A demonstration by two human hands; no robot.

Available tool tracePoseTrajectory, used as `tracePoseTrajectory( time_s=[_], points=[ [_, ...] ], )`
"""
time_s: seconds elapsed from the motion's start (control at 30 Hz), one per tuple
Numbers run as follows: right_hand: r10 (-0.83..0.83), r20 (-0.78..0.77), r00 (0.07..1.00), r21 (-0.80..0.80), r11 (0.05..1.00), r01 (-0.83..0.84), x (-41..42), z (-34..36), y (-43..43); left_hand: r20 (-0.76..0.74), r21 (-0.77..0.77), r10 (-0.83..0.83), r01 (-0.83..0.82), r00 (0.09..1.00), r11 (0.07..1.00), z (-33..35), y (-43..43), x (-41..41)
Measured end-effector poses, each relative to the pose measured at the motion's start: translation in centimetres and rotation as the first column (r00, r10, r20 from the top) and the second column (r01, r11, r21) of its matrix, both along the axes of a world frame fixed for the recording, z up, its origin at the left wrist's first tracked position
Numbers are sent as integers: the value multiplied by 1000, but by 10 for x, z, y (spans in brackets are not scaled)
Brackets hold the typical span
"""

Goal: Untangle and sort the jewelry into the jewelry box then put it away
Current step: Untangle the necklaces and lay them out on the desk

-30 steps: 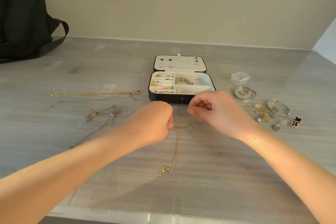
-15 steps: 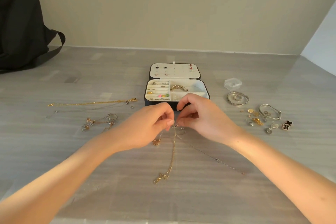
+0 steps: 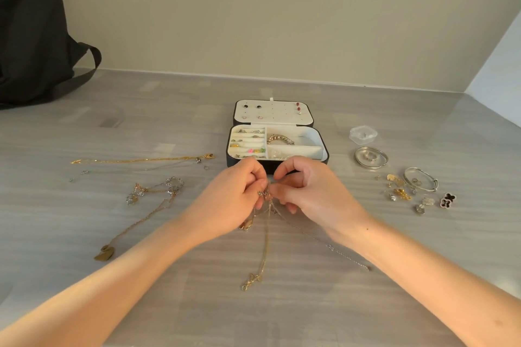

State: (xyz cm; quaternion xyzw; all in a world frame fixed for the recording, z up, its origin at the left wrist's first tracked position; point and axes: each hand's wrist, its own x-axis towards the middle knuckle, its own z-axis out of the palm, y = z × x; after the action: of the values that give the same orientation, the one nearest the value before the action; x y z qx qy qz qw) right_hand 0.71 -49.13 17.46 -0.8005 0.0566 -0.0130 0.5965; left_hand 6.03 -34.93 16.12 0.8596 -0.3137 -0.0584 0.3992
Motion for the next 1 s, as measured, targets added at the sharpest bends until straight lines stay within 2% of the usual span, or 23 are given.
tracePoseTrajectory(
  time_s=[0.1, 0.2, 0.4, 0.53, 0.63, 0.8, 1.0],
  points=[
    [-30, 20, 999, -67, 997, 31, -2, -2, 4, 93, 25, 43, -46, 995, 999, -3, -5, -2],
    [-38, -11, 999, -61, 997, 37, -3, -2, 6, 153, 6, 73, -75, 986, 997, -7, -7, -4],
    [-31, -113, 993, 187, 981, 52, -2, -3, 3, 264, 13, 88, -95, 960, 995, -15, -8, -7],
    [3, -176, 984, 305, 951, 52, -3, 2, -1, 271, 45, 75, -90, 960, 995, -17, -8, -5],
    [16, -170, 985, 249, 968, 27, -5, 3, -2, 261, 34, 74, -86, 963, 996, -15, -6, -4],
    [36, -149, 988, 67, 997, -26, -8, 14, -9, 199, -10, 50, -49, 979, 999, -12, 0, -2],
    [145, -129, 981, -159, 974, -165, -17, 31, -27, 221, 2, 53, -55, 974, 999, -15, -1, 0]
  ],
)
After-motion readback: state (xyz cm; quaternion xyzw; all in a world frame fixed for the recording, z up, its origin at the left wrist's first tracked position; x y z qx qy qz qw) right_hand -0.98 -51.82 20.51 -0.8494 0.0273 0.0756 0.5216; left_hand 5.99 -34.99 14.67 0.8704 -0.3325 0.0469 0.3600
